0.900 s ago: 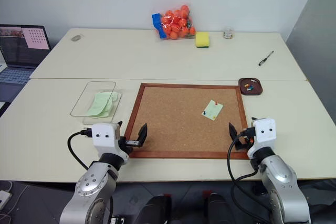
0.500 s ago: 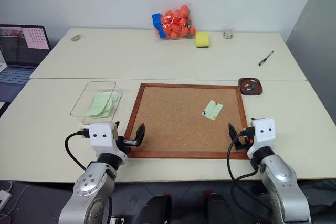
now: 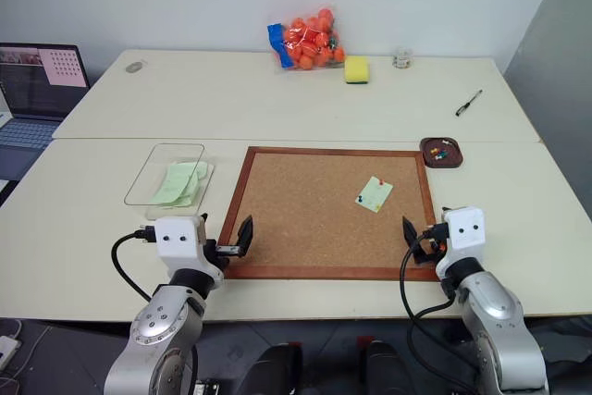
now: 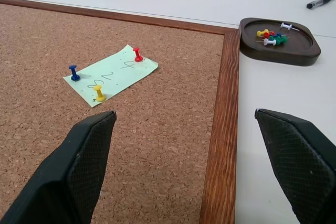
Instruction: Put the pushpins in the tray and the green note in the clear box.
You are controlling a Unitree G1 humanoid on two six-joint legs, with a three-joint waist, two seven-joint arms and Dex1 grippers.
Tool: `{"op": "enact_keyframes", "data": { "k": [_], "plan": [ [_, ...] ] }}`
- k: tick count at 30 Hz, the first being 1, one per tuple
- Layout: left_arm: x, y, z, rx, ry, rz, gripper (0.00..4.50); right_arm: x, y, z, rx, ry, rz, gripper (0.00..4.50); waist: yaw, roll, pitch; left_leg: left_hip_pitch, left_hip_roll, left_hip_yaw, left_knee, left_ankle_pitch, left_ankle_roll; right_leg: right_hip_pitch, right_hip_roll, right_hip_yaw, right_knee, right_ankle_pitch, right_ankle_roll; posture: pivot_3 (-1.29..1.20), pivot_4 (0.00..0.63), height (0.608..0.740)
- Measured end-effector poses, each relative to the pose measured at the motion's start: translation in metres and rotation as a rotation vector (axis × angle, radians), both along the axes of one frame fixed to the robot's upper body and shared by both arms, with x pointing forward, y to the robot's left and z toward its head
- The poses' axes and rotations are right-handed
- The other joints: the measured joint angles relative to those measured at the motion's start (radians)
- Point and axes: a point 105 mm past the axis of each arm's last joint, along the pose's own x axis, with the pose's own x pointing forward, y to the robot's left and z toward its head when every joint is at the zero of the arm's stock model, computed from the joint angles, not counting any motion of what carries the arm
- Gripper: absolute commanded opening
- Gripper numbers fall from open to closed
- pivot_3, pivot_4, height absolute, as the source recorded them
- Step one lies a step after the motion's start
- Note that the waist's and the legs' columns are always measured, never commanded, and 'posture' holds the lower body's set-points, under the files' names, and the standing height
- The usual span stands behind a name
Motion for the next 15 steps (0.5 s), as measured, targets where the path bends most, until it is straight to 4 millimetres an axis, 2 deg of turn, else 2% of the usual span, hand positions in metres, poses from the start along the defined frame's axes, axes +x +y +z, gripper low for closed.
{"op": "enact_keyframes", "data": {
  "k": [3,4,5,15],
  "plan": [
    [0.007,-0.007,0.011,-0.001,-0.032,-0.083,4.46,0.005,0.002,0.007,-0.01,-0.021,0.021,4.5,-0.001,0.0,0.0,0.0,0.0,0.0,0.0,0.0,0.0,0.0,0.0,0.0,0.0,0.0,0.0,0.0,0.15,0.74],
    [0.008,-0.01,0.013,-0.002,-0.038,-0.111,4.1,0.006,0.003,0.01,-0.014,-0.029,0.029,4.5,-0.001,0.0,0.0,0.0,0.0,0.0,0.0,0.0,0.0,0.0,0.0,0.0,0.0,0.0,0.0,0.0,0.15,0.74],
    [0.008,-0.013,0.015,-0.007,-0.042,-0.141,4.04,0.008,0.003,0.012,-0.022,-0.036,0.04,4.5,-0.001,0.0,0.0,0.0,0.0,0.001,0.0,0.0,0.0,0.0,0.0,0.0,0.0,0.0,0.001,0.0,0.15,0.74],
    [0.017,-0.044,0.018,0.019,0.014,-0.519,2.08,0.021,0.006,0.013,-0.044,0.02,0.217,4.5,-0.002,0.0,0.0,0.0,0.0,0.001,0.0,0.0,0.0,0.0,0.001,0.0,0.0,0.001,0.001,0.0,0.15,0.74]
  ]
}}
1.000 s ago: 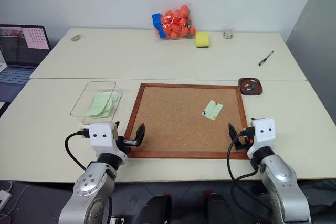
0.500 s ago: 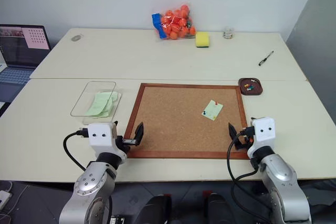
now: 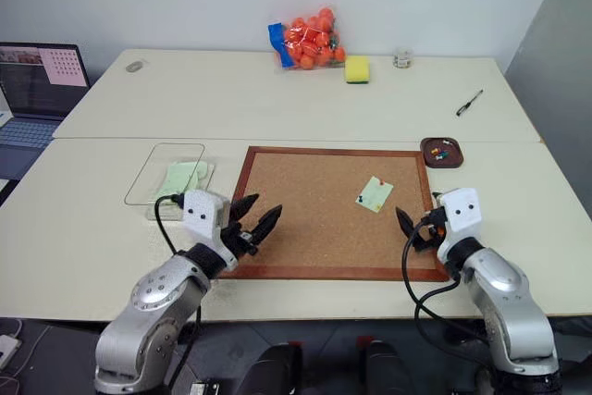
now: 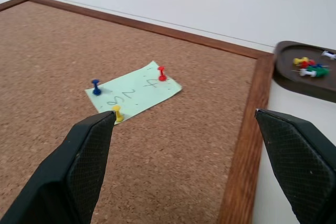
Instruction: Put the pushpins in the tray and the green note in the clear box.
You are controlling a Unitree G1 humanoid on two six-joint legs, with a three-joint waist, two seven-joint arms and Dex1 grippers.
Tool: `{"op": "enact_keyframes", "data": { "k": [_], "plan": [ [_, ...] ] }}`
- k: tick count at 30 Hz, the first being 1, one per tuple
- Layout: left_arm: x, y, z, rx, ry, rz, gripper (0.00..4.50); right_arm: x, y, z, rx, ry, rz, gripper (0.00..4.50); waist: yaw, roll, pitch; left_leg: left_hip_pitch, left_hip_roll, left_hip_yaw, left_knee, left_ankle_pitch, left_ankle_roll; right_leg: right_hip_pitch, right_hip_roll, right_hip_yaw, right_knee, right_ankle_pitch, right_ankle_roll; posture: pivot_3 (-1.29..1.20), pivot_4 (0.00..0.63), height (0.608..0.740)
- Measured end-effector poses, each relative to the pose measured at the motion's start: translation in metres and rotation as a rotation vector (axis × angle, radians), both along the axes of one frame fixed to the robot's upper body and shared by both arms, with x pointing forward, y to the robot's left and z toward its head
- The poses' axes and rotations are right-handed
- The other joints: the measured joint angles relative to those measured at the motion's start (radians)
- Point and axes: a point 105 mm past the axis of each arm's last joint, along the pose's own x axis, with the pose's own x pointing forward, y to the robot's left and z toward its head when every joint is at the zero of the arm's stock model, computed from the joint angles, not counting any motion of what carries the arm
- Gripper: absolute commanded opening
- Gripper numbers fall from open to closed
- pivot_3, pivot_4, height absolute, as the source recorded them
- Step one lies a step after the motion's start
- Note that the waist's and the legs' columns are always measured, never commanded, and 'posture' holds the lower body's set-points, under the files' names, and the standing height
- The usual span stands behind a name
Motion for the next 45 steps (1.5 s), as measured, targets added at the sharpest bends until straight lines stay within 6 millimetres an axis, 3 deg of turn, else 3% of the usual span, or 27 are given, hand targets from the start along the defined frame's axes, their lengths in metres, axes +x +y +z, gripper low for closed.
{"op": "enact_keyframes", "data": {
  "k": [4,11,18,23,28,37,45],
  "plan": [
    [0.006,0.0,-0.006,0.047,0.036,-0.107,1.25,0.004,0.004,0.002,-0.025,0.024,0.107,4.5,-0.003,0.0,0.0,0.0,0.0,0.0,0.0,0.0,0.0,0.0,0.0,0.0,0.0,0.0,0.0,0.0,0.15,0.74],
    [0.005,-0.019,-0.022,0.068,0.089,-0.309,0.02,0.017,0.013,0.006,-0.054,0.041,0.267,4.5,-0.003,0.0,0.0,0.0,0.0,0.001,0.0,0.0,0.0,0.0,0.0,0.0,0.0,0.0,0.0,0.0,0.15,0.74],
    [0.023,-0.03,-0.018,0.054,0.056,-0.357,0.02,0.039,0.018,0.009,-0.061,0.015,0.293,4.5,-0.002,0.0,0.0,0.0,0.0,0.001,0.0,0.0,0.0,0.0,0.0,0.001,0.0,0.002,-0.002,0.0,0.15,0.74],
    [0.033,-0.034,-0.033,0.084,0.083,-0.352,0.02,0.048,0.027,0.0,-0.03,0.03,0.294,4.5,-0.003,0.0,0.0,0.0,0.0,0.002,0.0,0.0,0.0,-0.001,0.0,0.002,0.001,0.002,-0.002,0.0,0.15,0.74],
    [0.034,-0.041,-0.053,0.165,0.102,-0.366,0.02,0.061,0.034,0.005,-0.02,0.015,0.282,4.5,-0.003,0.001,0.0,0.002,0.0,0.001,0.0,0.0,0.0,0.0,0.0,0.001,0.002,0.002,-0.002,0.0,0.15,0.74],
    [0.034,-0.047,-0.055,0.185,0.075,-0.375,0.02,0.087,0.036,-0.008,0.013,0.069,0.231,4.5,0.0,0.004,-0.002,0.002,-0.001,0.002,0.001,0.0,0.0,0.001,-0.001,0.002,0.003,0.003,-0.003,0.0,0.15,0.74],
    [0.034,-0.047,-0.055,0.183,0.072,-0.361,0.0,0.102,0.036,-0.024,0.014,0.118,0.188,2.85,-0.001,0.004,-0.002,0.002,-0.001,0.002,0.001,0.0,0.0,0.001,-0.001,0.002,0.003,0.004,-0.004,0.0,0.15,0.74]
  ]
}}
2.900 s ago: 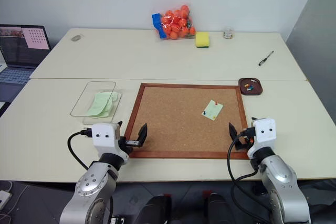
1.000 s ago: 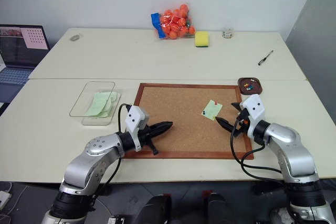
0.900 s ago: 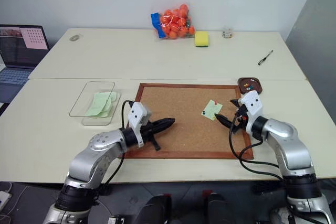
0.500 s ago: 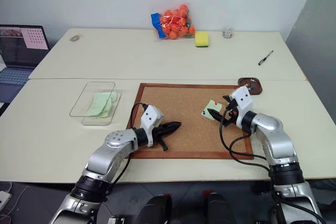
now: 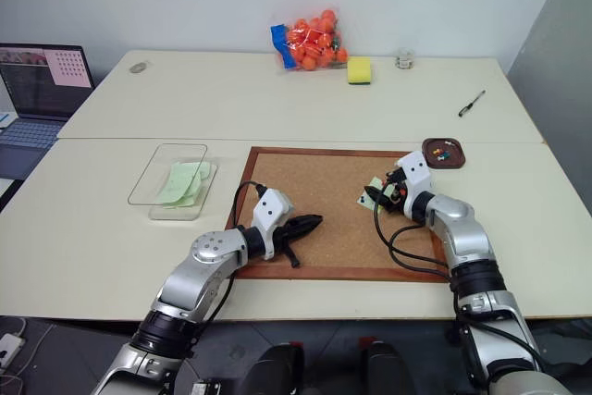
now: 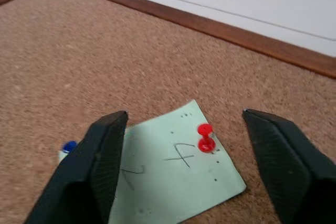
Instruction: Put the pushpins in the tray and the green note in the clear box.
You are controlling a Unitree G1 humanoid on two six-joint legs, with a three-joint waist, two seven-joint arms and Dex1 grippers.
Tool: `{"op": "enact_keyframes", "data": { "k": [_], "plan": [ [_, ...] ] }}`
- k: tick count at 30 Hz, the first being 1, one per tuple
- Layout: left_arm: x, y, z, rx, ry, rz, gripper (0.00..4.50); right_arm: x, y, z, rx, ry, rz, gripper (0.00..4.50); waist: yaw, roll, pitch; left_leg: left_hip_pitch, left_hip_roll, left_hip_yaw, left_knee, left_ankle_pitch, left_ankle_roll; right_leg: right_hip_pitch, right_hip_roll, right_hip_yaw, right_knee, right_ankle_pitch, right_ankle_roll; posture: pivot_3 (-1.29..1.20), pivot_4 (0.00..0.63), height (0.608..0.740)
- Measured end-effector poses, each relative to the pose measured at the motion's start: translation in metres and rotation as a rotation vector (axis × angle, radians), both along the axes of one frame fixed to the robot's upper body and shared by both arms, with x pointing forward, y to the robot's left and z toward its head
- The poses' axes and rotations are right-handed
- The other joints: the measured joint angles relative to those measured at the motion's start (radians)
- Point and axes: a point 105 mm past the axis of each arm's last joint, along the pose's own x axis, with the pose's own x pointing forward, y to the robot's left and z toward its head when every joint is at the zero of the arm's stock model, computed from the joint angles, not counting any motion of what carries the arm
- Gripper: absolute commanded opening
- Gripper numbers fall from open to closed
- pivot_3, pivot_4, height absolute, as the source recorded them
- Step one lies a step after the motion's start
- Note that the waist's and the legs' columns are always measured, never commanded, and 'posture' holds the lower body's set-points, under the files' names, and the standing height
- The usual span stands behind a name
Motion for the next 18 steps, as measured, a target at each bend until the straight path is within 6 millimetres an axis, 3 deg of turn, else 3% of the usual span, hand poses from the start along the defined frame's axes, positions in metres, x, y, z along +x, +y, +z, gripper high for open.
{"op": "enact_keyframes", "data": {
  "k": [13,18],
  "plan": [
    [-0.0023,0.0025,0.0,0.002,-0.007,0.021,0.0,0.0026,-0.0001,-0.0007,0.007,-0.014,-0.003,0.16,-0.007,0.0,0.0,0.0,0.0,0.0,0.0,0.0,0.0,0.0,0.0,0.0,0.0,0.0,0.0,0.0,0.15,0.74],
    [-0.0021,0.0045,0.0001,0.003,-0.005,0.021,0.0,0.0024,0.0011,0.0,0.008,-0.021,0.001,0.05,-0.013,0.0,0.0,0.0,0.0,0.0,0.0,0.0,0.0,0.0,0.0,0.0,0.0,0.0,0.0,0.0,0.15,0.74]
  ]
}}
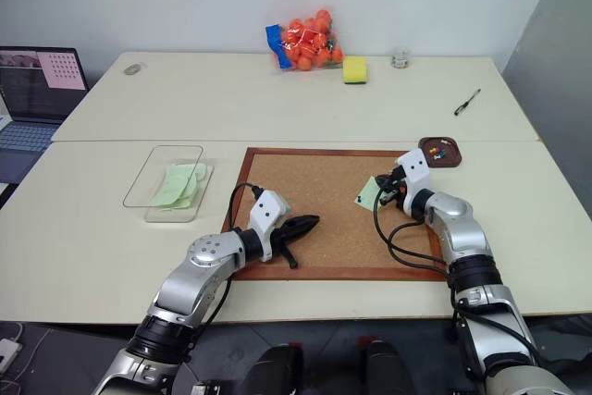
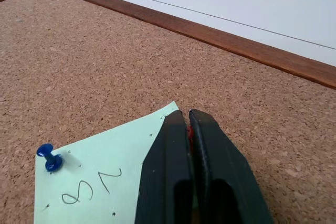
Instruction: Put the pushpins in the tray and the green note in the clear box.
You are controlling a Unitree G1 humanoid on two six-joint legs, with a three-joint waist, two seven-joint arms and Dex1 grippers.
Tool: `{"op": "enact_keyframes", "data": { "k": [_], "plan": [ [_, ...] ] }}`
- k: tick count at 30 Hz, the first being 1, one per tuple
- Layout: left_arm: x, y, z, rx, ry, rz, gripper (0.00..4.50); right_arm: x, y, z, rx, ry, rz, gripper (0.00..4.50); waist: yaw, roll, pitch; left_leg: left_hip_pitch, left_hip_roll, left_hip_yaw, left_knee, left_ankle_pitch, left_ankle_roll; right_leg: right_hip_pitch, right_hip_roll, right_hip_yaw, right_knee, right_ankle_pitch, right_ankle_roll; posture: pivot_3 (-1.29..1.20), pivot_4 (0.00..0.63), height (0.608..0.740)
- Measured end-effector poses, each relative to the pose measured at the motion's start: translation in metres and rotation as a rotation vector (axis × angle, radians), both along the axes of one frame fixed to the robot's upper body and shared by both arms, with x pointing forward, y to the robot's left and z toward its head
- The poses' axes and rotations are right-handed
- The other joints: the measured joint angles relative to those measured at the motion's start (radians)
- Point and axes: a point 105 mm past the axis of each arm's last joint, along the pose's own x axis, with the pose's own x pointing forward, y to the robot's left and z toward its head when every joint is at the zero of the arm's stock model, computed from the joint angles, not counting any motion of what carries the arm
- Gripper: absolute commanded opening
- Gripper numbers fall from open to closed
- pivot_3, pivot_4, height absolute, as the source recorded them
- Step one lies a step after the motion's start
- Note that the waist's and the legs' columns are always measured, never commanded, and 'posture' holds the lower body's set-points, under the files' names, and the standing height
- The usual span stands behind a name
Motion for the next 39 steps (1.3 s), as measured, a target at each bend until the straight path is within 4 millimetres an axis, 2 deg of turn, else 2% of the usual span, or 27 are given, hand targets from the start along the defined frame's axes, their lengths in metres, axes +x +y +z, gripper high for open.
{"op": "enact_keyframes", "data": {
  "k": [7,12,24,31,39],
  "plan": [
    [0.0,0.0,0.0,0.0,0.003,-0.004,0.0,-0.002,0.001,0.002,-0.004,-0.029,0.004,0.05,-0.001,0.0,0.0,0.0,0.0,0.0,0.0,0.0,0.0,0.0,0.0,0.0,0.0,0.0,0.0,0.0,0.15,0.74],
    [0.0,0.002,0.0,0.002,0.008,0.001,0.0,-0.005,0.006,0.019,0.002,-0.104,0.029,0.05,-0.006,0.0,0.0,0.0,0.0,0.0,0.0,0.0,0.0,0.0,0.0,0.0,0.0,0.0,0.0,0.0,0.15,0.74],
    [0.0,0.002,0.0,0.003,0.008,0.0,0.0,-0.008,0.006,0.017,0.015,-0.103,0.026,0.05,-0.007,0.0,0.0,0.0,0.0,0.0,0.0,0.0,0.0,0.0,0.0,0.0,0.0,0.0,0.0,0.0,0.15,0.74],
    [0.0,0.003,0.0,0.003,0.008,0.001,0.0,-0.008,-0.004,0.043,0.116,-0.152,-0.012,0.05,-0.007,0.0,0.0,0.0,0.0,0.0,0.0,0.0,0.0,0.0,0.0,0.0,0.0,0.0,0.0,0.0,0.15,0.74],
    [0.0,0.003,0.0,0.003,0.008,0.001,0.0,0.003,-0.011,0.051,0.099,-0.16,-0.075,0.05,-0.007,0.0,0.0,0.0,0.0,0.0,0.0,0.0,0.0,0.0,0.0,0.0,0.0,0.0,0.0,0.0,0.15,0.74]
  ]
}}
